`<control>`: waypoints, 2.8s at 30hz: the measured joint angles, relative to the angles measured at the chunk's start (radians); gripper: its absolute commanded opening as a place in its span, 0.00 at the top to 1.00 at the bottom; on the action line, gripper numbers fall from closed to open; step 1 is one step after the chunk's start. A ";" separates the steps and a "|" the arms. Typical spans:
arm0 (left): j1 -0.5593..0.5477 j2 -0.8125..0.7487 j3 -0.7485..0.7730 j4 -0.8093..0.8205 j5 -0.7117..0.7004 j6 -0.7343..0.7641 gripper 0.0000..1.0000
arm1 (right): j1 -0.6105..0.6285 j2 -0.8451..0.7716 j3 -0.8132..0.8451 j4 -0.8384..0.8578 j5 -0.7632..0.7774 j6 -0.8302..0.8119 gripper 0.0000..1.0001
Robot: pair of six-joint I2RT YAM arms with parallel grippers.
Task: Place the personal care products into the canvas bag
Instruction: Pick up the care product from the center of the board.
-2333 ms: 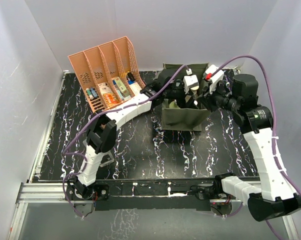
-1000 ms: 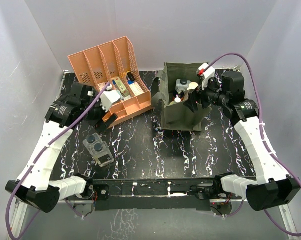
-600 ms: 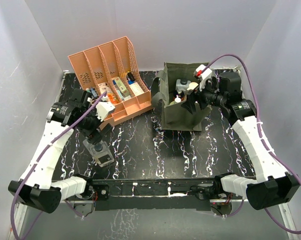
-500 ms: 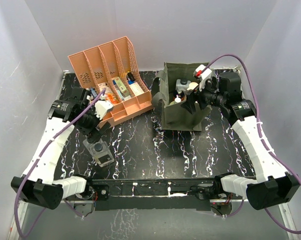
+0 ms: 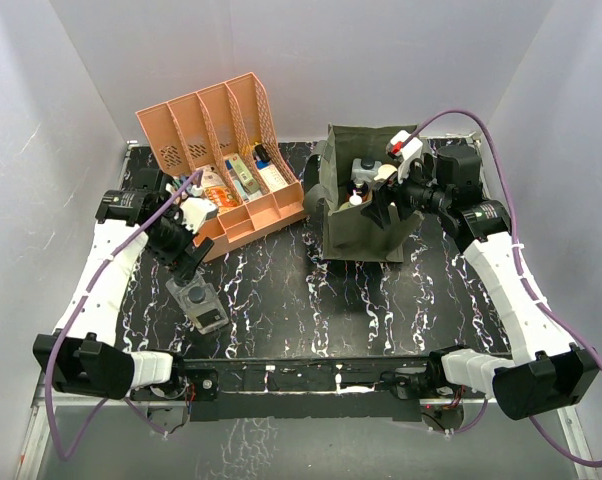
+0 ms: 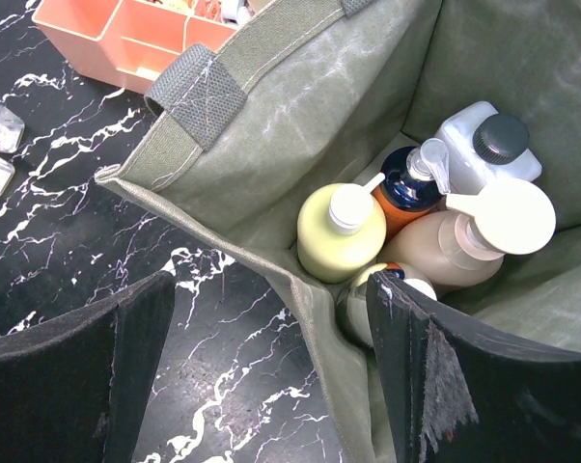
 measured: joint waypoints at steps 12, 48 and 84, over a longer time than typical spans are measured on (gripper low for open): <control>0.000 0.018 -0.015 0.008 0.035 0.005 0.19 | 0.000 0.000 -0.001 0.015 0.000 0.006 0.18; 0.000 0.016 -0.198 0.040 0.004 0.023 0.39 | 0.000 0.005 -0.021 0.022 -0.008 0.028 0.18; 0.003 0.155 0.446 0.000 0.204 -0.005 1.00 | 0.000 0.005 0.009 -0.042 -0.052 -0.109 0.15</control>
